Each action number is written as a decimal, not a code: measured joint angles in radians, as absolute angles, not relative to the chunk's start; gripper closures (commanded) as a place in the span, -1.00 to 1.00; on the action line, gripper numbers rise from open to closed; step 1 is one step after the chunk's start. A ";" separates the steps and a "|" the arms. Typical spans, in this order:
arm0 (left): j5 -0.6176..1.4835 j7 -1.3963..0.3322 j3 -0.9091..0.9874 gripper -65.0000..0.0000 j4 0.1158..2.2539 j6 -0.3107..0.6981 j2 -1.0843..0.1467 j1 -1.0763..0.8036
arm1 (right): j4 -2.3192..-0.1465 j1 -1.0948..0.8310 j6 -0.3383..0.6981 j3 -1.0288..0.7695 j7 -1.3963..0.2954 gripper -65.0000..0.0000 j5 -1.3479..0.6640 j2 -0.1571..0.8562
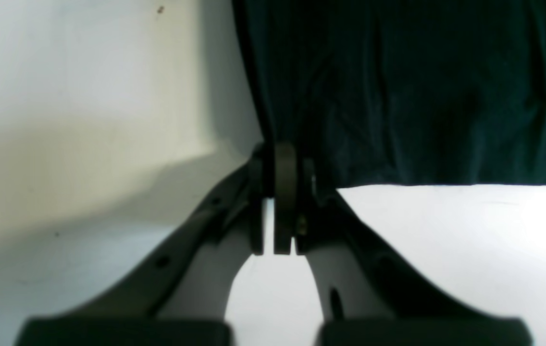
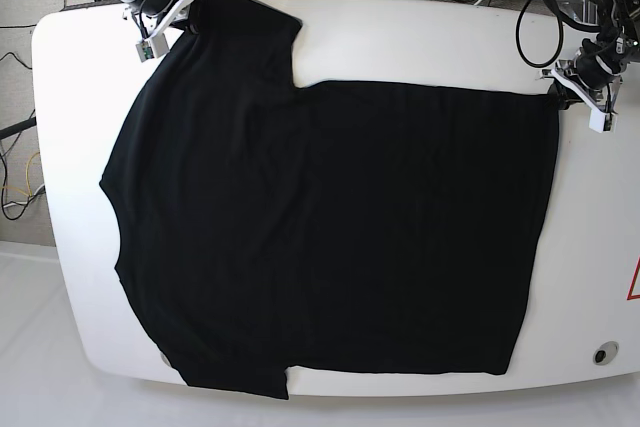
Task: Fold the T-shirt properly
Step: 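Hold both shirt edges gripped while adjusting the left gripper's grip, then drag the shirt's shoulder edge away from the hem with both grippers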
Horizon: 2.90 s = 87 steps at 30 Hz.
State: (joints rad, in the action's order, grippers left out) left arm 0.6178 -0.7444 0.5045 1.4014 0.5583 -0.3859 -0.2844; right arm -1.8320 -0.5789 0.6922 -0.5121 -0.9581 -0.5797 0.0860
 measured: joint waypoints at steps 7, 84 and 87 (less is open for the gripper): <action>0.618 -0.741 0.505 1.00 1.412 0.559 -0.386 -0.303 | -1.855 -0.594 0.691 -0.525 -0.965 1.00 -0.582 0.086; 0.603 -0.824 0.724 1.00 1.780 0.631 -0.345 -0.579 | -2.065 -0.705 0.692 -0.700 -0.996 1.00 -0.676 0.068; 0.598 -0.820 0.717 1.00 1.782 0.624 -0.350 -0.537 | -2.065 -0.635 0.692 -0.699 -0.994 1.00 -0.679 0.078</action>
